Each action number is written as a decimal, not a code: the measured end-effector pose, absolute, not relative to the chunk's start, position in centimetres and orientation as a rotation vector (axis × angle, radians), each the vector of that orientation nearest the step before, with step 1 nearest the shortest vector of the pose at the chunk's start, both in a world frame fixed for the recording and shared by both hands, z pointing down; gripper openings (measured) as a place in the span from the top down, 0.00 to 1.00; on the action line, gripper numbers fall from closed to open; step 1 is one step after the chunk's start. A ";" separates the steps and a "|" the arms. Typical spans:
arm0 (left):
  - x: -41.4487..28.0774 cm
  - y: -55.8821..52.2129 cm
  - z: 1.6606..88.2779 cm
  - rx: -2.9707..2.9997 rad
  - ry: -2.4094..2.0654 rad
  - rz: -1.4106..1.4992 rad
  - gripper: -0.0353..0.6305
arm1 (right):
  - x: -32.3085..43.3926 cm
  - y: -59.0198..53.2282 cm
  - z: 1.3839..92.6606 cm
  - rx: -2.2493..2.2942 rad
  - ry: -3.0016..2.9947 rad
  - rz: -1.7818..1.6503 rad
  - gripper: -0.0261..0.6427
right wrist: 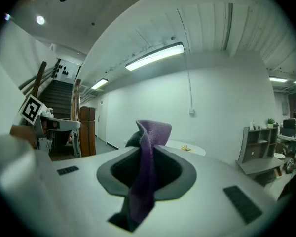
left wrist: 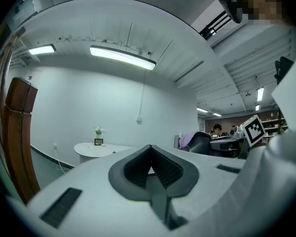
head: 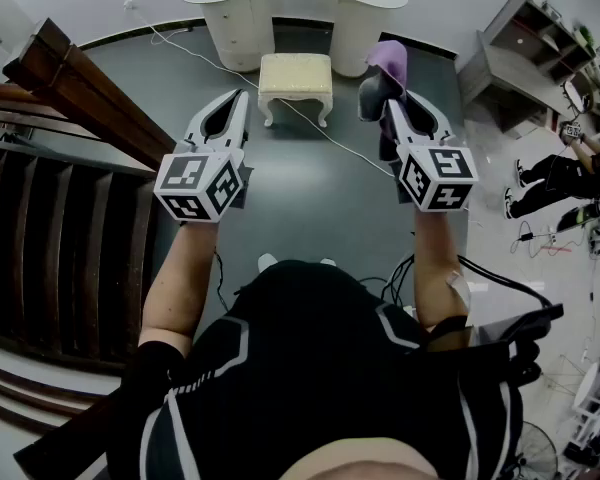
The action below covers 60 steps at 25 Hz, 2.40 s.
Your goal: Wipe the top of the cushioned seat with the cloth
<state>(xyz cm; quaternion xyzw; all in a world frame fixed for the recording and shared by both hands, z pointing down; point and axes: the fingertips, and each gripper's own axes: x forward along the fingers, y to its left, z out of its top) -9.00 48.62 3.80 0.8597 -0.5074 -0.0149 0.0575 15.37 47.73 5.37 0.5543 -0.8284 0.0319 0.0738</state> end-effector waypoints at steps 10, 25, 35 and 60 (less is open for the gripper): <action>-9.4 47.9 3.8 2.576 -1.540 -0.073 0.94 | 15.1 47.5 4.9 1.670 -2.491 0.092 0.84; -13.7 46.4 4.1 2.600 -1.518 -0.068 0.94 | 11.1 46.7 5.0 1.701 -2.461 0.122 0.83; -15.1 44.4 3.7 2.660 -1.500 -0.165 0.94 | 9.2 46.2 5.5 1.744 -2.416 0.119 0.83; -3.0 26.4 6.5 2.535 -1.682 -0.016 0.94 | 20.0 25.6 7.4 1.491 -2.621 0.091 0.83</action>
